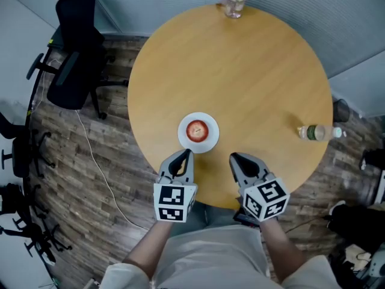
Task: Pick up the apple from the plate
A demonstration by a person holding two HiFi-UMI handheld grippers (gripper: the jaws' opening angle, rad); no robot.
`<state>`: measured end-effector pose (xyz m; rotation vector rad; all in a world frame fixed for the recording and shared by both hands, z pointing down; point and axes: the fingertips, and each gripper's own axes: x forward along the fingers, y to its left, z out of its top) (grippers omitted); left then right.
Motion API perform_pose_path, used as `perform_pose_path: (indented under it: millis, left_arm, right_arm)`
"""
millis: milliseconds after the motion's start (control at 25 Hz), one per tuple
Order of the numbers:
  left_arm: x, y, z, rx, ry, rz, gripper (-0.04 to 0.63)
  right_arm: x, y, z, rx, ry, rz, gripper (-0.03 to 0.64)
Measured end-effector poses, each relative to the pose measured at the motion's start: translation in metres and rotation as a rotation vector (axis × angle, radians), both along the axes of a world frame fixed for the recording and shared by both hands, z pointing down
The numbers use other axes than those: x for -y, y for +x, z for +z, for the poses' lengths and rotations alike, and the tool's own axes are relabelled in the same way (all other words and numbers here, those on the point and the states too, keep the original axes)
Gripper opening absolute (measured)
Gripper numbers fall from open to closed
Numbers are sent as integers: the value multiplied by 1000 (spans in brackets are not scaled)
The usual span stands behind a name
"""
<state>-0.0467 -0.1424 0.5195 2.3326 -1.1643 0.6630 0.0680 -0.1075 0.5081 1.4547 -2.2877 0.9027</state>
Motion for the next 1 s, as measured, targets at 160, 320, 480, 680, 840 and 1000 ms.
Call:
perform_pose_path:
  millis: [160, 320, 480, 680, 840, 1000]
  left_arm:
    - [6, 4, 17, 5, -42, 30, 11]
    - [9, 7, 29, 14, -57, 48, 65]
    - [15, 10, 35, 18, -63, 64, 110]
    - [21, 13, 46, 40, -53, 90, 198]
    - [27, 14, 56, 46, -53, 99, 292]
    - [31, 19, 70, 78, -55, 137, 347]
  right_arm:
    - [2, -2, 10, 9, -25, 12, 34]
    - [2, -2, 20, 16, -46, 15, 34]
    - [4, -2, 23, 19, -57, 22, 34]
    - [7, -3, 29, 18, -68, 23, 34]
    - [6, -3, 34, 17, -80, 18, 34]
    - [4, 1, 39, 17, -92, 28, 34]
